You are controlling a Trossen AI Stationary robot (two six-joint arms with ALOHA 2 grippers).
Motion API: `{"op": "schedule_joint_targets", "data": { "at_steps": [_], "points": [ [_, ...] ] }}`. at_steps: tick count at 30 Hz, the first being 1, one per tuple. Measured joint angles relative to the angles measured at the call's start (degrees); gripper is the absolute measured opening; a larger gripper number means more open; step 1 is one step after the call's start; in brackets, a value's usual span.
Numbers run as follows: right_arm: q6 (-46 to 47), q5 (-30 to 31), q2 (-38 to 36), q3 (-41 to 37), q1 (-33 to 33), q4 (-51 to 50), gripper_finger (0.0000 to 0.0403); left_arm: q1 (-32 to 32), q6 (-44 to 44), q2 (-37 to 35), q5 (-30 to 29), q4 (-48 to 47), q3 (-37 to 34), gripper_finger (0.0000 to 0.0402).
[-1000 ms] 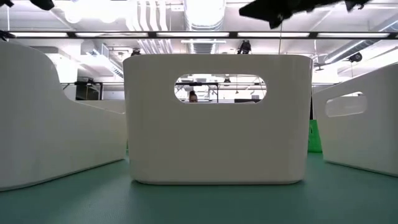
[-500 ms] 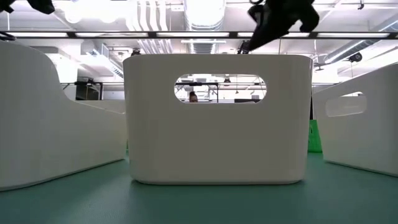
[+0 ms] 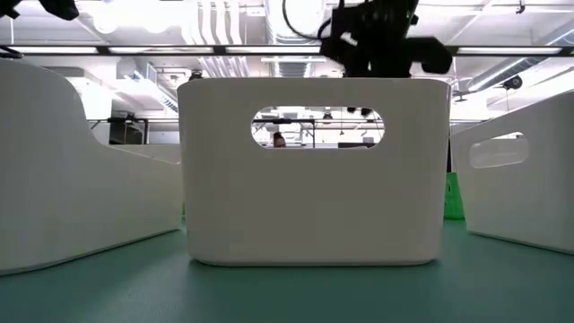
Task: Stack baskets on shelf by color
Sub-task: Put the bottom left yellow bin on the shelf
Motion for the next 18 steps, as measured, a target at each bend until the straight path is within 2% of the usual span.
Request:
{"op": "schedule_joint_targets", "data": {
  "at_steps": [6, 18],
  "points": [
    [-3.7, 0.0, 4.0, 0.5, 0.0, -1.6, 0.0139, 0.0, 0.0, 0.0, 0.0, 0.0, 0.0, 0.0044],
    [-11.5, 0.0, 11.1, 0.2, -0.4, -1.8, 0.0139, 0.0, 0.0, 0.2, 0.0, 0.0, 0.0, 0.0044]
  ]
}}
